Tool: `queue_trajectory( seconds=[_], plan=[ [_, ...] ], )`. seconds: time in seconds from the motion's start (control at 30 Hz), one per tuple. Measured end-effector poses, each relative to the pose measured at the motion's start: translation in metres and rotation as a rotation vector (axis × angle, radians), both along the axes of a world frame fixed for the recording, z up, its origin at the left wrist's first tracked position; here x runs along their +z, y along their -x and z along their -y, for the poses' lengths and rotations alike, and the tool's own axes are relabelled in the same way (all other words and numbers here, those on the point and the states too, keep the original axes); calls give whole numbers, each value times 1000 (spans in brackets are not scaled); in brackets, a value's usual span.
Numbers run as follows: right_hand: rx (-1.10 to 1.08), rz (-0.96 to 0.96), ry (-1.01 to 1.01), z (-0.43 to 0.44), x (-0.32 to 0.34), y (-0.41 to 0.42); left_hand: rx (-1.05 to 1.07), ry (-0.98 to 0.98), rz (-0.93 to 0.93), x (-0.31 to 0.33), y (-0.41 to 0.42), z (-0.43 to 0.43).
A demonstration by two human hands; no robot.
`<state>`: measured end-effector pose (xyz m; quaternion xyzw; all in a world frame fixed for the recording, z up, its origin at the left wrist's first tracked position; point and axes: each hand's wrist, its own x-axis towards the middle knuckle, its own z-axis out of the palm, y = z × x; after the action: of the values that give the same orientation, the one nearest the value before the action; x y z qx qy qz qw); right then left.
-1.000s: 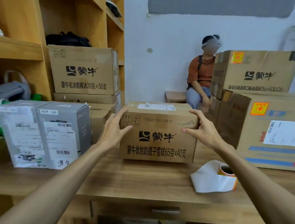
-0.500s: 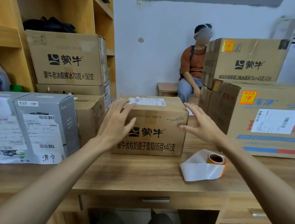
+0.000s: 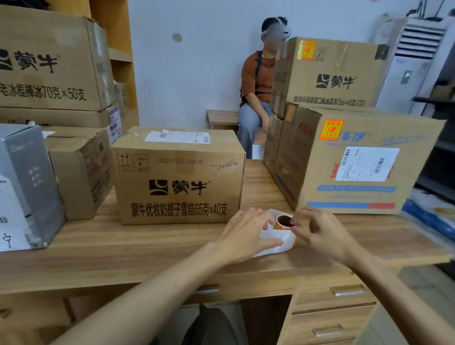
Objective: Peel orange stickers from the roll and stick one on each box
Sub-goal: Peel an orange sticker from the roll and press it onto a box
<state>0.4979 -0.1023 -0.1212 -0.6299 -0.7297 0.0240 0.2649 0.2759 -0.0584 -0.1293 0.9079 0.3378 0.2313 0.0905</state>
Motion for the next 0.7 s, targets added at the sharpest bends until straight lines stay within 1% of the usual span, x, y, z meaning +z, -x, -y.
queue_trajectory(
  seconds=[0.1,0.2,0.4,0.53,0.6,0.7],
  plan=[
    [27,-76,19,0,-6,0,36,81,78,-2,-14,8],
    [38,-107,23,1,-7,8,56,120,77,-8,-22,9],
    [-28,-73,73,0,-12,9,56,193,142,-18,-3,-11],
    [-34,-63,41,-3,-17,13,37,249,177,-18,18,-26],
    [-32,-24,45,-6,-21,16,9,255,167,-17,24,-30],
    [-43,-23,55,-8,-23,22,-22,226,118,-17,32,-35]
  ],
)
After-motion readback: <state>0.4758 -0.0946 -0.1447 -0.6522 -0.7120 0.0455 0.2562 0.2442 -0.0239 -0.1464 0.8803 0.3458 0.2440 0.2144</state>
